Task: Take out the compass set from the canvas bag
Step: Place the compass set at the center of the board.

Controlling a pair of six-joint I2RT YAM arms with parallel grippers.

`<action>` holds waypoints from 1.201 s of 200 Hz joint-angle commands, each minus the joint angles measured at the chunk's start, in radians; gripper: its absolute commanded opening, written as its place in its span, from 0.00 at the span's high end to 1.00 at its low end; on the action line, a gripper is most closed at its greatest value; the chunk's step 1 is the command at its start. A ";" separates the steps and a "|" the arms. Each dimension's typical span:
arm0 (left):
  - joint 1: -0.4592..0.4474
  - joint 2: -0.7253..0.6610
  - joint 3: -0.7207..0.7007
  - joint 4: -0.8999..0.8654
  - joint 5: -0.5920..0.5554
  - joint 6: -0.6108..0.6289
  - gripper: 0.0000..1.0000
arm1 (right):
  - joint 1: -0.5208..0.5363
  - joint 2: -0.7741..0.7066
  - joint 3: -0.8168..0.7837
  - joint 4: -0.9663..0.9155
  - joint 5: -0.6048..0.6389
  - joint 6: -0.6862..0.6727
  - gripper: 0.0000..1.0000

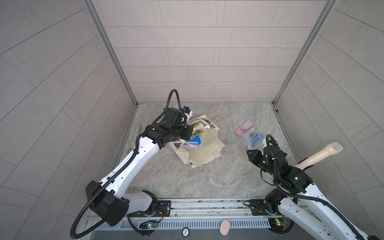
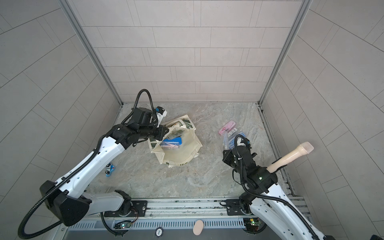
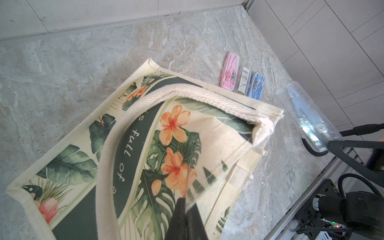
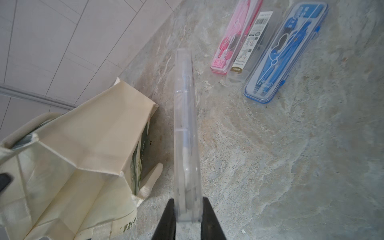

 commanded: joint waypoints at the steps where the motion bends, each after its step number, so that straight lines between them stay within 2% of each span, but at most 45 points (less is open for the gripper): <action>1: 0.007 -0.017 0.005 -0.009 -0.005 0.007 1.00 | -0.087 0.098 -0.051 0.179 -0.186 -0.019 0.89; 40: 0.006 -0.023 -0.004 -0.014 0.002 0.005 1.00 | -0.121 0.362 0.004 0.356 -0.200 -0.032 0.88; 112: 0.006 -0.017 0.008 -0.022 0.011 0.007 1.00 | -0.151 0.897 0.354 0.488 -0.289 -0.107 0.87; 167: 0.005 -0.010 0.024 -0.019 0.013 -0.005 1.00 | -0.181 1.106 0.421 0.601 -0.216 -0.031 0.85; 214: 0.006 0.027 0.081 -0.078 0.016 0.009 1.00 | -0.174 1.184 0.426 0.674 -0.161 0.018 0.83; 240: 0.005 0.040 0.114 -0.102 0.006 0.018 1.00 | -0.173 1.205 0.408 0.693 -0.144 0.038 0.73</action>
